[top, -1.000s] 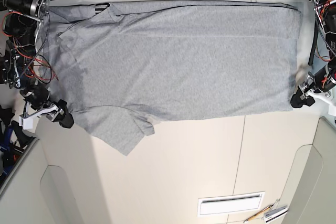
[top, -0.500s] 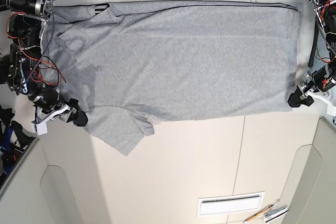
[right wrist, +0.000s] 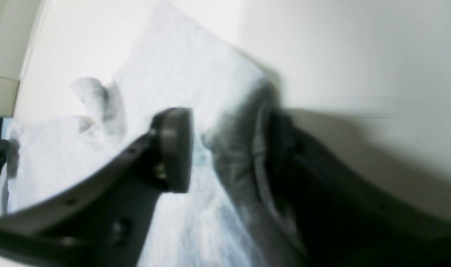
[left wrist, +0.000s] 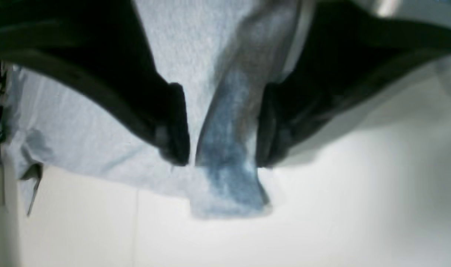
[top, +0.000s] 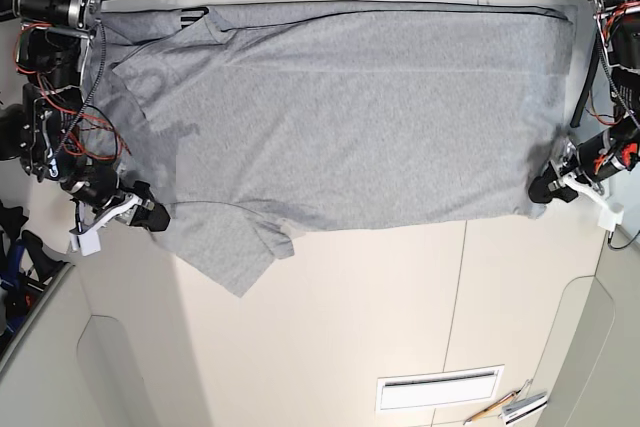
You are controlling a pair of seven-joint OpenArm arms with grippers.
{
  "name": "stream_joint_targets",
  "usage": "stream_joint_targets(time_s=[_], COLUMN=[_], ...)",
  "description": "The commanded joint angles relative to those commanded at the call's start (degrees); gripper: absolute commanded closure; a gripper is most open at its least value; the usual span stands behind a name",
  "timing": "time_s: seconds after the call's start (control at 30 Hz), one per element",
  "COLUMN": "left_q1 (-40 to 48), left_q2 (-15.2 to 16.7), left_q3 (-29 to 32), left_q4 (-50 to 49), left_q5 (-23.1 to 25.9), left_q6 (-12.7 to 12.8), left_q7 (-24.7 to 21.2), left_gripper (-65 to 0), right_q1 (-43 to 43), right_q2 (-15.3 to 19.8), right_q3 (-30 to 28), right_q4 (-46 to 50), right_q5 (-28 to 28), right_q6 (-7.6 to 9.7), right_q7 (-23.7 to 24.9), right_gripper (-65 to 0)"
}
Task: Fold the T-shirt properly
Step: 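Move both grippers to the opposite edge of the shirt and grasp it, then lift the grasped edge and fold it over toward the other edge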
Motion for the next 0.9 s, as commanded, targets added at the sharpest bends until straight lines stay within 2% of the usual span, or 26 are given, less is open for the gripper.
stream_joint_targets(time_s=[0.03,0.07,0.1,0.3,0.47,0.53,0.6,0.7,0.8,0.9], left_q1=[0.0,0.0,0.0,-1.1,-3.0,-3.0,-3.0,-3.0,-2.6,-2.3], left_q2=[0.0,0.0,-0.2,-2.1,-4.4,-5.6,-6.8,-8.8,-10.3,-11.3], left_q3=[0.0,0.0,0.0,-0.1,-0.1,-0.1,-0.1,-0.1,-0.1,-0.1], left_q4=[0.0,0.0,0.0,0.0,0.0,0.0,0.1,0.4,2.0,4.0], left_q5=[0.0,0.0,0.0,-0.9,-10.5,-14.7,-16.3,-21.3,-25.5,-28.4], left_q6=[0.0,0.0,0.0,0.0,0.0,0.0,0.0,0.0,0.0,0.0], left_q7=[0.0,0.0,0.0,1.8,11.2,13.8,16.3,20.4,24.7,26.2], left_gripper=[-10.2,-4.5,0.0,0.0,0.0,0.0,0.0,0.0,0.0,0.0], right_q1=[0.0,0.0,0.0,0.0,-0.3,-0.3,-0.3,-0.3,-2.2,-7.3], right_q2=[0.1,0.1,0.2,0.3,0.3,0.7,1.9,4.7,7.3,8.7], right_q3=[0.0,0.0,0.0,0.0,0.0,0.0,0.0,0.0,0.0,0.8], right_q4=[0.0,0.0,0.1,5.1,12.9,15.1,16.7,17.7,18.7,23.1], right_q5=[0.0,0.0,0.0,0.0,0.4,2.1,5.2,8.7,12.7,13.1], right_q6=[0.0,0.0,0.0,0.04,0.0,-0.11,-0.09,-0.09,-0.07,0.04], right_q7=[0.0,0.0,0.0,-3.5,-9.4,-11.6,-13.7,-16.1,-16.9,-16.8], right_gripper=[-4.4,0.0,0.0,0.0,0.0,0.0,0.0,0.0,0.0,0.0])
